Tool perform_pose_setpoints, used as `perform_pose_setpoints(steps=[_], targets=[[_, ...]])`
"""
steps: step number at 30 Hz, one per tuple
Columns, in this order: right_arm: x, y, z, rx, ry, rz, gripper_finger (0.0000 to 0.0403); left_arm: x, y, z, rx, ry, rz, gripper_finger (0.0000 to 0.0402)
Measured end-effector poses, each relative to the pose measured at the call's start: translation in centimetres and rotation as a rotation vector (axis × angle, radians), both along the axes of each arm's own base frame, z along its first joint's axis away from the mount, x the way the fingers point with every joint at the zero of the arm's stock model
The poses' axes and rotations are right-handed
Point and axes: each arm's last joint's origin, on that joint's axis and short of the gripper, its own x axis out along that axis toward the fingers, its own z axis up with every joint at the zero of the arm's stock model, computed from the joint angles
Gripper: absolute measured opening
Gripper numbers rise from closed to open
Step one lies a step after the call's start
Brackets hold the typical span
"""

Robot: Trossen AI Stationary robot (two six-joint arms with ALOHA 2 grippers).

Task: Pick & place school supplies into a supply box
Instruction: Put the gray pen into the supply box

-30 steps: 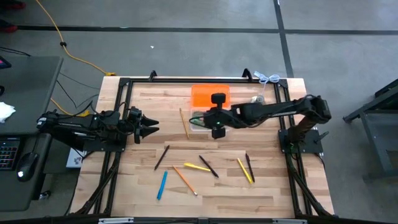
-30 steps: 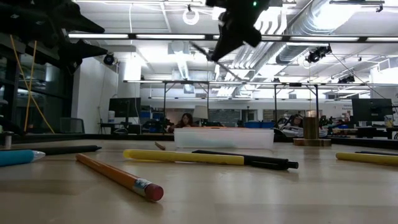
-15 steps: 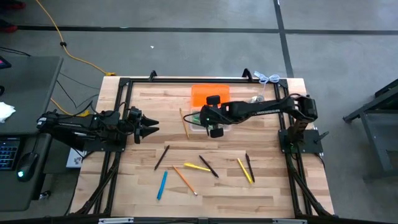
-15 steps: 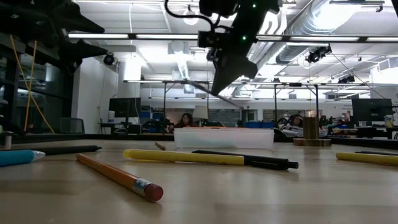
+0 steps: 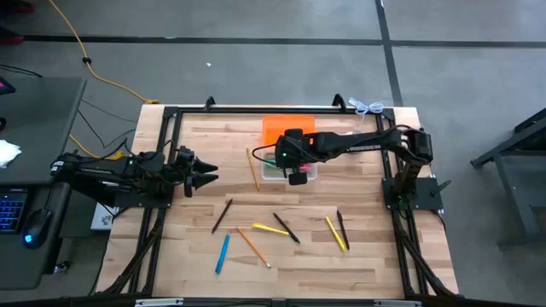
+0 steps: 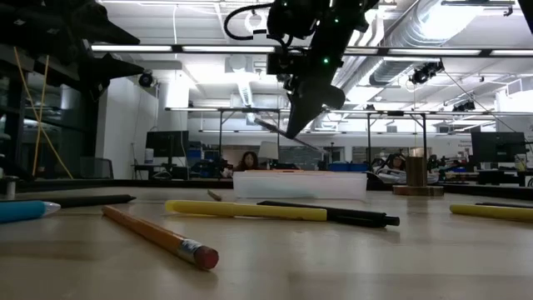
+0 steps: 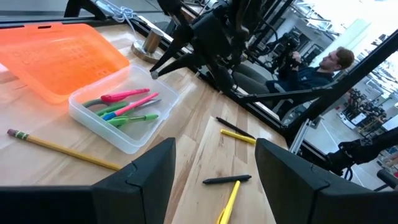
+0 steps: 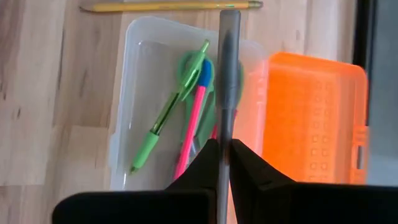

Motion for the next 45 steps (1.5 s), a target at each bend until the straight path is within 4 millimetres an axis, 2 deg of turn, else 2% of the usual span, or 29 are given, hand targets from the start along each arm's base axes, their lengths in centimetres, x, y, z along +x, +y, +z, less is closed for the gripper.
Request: perform_pose_setpoints(steps=[11,18,35,45], targets=[[0.8,-0.2,-3.6,0.055,0.111,0.022,0.0007,0.0,0.0,0.0,0.000,0.000,0.000,0.0250],[1.1,-1.1,-5.2,0.108,0.145,0.016,0.0006,0.0,0.0,0.0,0.000,0.000,0.000,0.0250],[0.5,-3.7,-5.3,0.223,0.122,-0.032,0.0011,0.0,0.0,0.0,0.000,0.000,0.000,0.0250],[0.3,-4.1,-5.3,0.252,0.116,-0.037,0.0012,0.0,0.0,0.0,0.007,0.001,-0.001,0.0250]])
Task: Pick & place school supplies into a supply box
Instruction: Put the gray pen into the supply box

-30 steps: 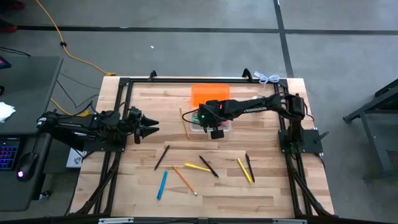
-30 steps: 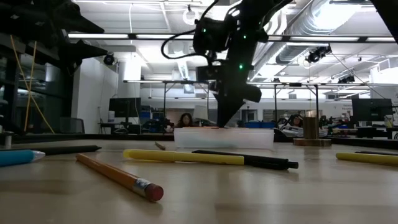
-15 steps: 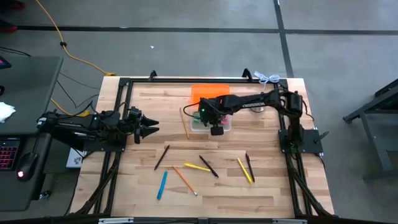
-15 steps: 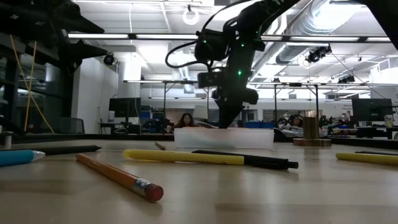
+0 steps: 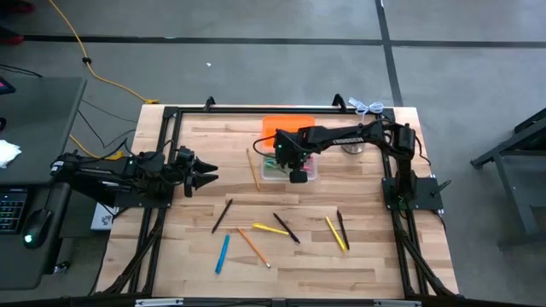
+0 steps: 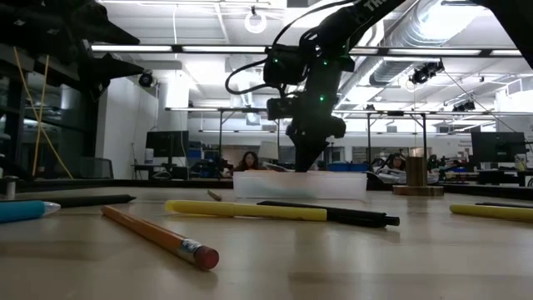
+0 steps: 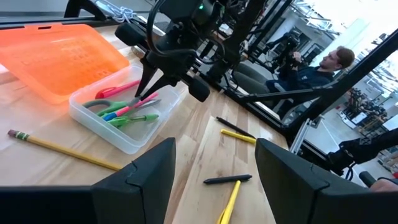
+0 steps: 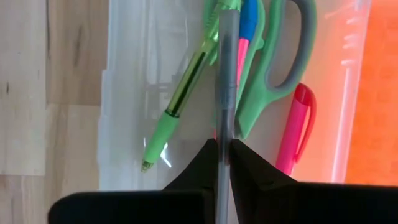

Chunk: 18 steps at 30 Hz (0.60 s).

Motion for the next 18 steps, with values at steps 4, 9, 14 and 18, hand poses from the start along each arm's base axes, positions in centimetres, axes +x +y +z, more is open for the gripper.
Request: perform_pose_setpoints(steps=[4,9,14,18], targets=[[0.01,0.05,0.00,0.016,-0.004,0.006,0.0012,0.00,0.00,0.00,0.017,0.002,-0.003,0.0250],[0.02,0.09,0.00,0.029,-0.008,0.012,0.0012,0.00,0.00,0.00,0.034,0.004,-0.005,0.0250],[0.05,0.21,0.01,0.061,-0.016,0.031,0.0014,0.00,0.00,0.00,0.050,0.006,-0.008,0.0250],[0.05,0.21,0.00,0.061,-0.016,0.031,0.0029,-0.01,0.00,-0.07,0.052,0.014,-0.008,0.0250]])
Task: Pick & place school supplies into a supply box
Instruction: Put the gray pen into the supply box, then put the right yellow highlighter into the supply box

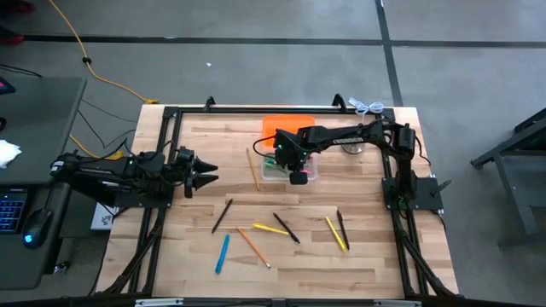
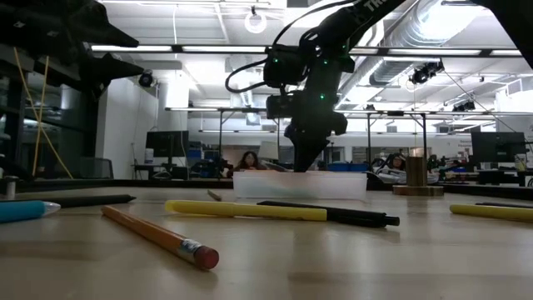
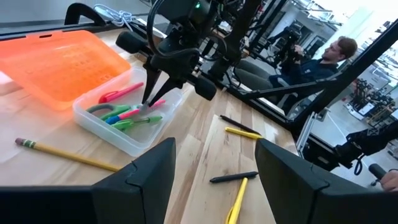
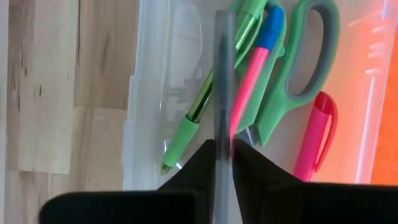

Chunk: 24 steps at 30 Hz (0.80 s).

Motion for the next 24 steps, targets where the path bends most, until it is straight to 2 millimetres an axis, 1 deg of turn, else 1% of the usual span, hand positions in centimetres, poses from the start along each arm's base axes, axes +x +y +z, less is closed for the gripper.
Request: perform_pose_setpoints(steps=[7,12,15,18,24], targets=[[-0.1,0.0,0.0,0.003,0.007,-0.009,0.0066,0.0,0.0,-0.2,0.002,0.025,0.000,0.0250],[-0.1,0.1,0.2,0.004,0.004,-0.015,0.0071,0.0,0.0,-0.3,-0.008,0.028,0.002,0.0250],[-0.2,0.1,0.7,0.009,-0.008,-0.039,0.0071,-0.1,0.0,-0.3,-0.008,0.031,0.002,0.0250],[-0.4,0.1,1.8,0.007,-0.039,-0.066,0.0071,-0.1,0.0,-0.5,-0.006,0.051,-0.001,0.0250],[-1.3,0.3,5.0,0.006,-0.136,-0.144,0.0071,-0.1,0.0,-0.5,-0.005,0.052,-0.008,0.0250]])
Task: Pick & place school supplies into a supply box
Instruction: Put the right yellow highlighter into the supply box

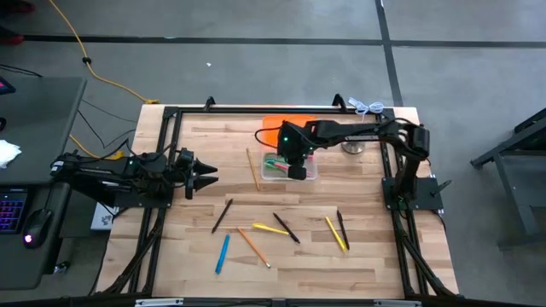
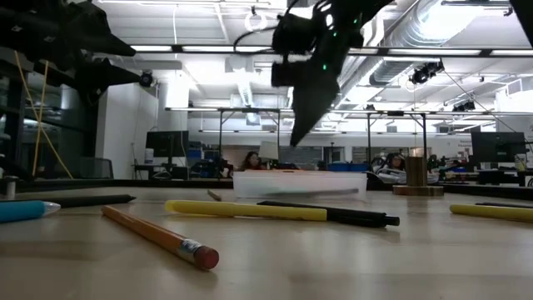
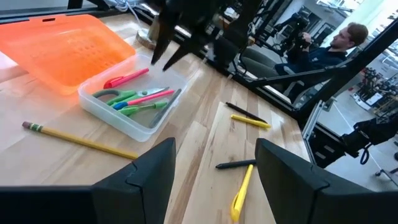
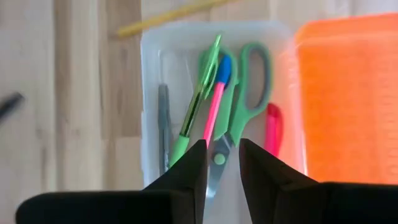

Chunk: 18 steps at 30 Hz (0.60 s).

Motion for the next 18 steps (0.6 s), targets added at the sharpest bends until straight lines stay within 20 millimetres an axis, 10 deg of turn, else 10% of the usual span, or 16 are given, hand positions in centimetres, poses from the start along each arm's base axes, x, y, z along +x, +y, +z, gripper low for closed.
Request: perform_pose_setpoints(steps=[18], targets=[[-2.6,4.4,6.5,0.059,-0.157,0.015,0.0071,0.0,0.0,0.0,-0.004,-0.001,0.000,0.0250]])
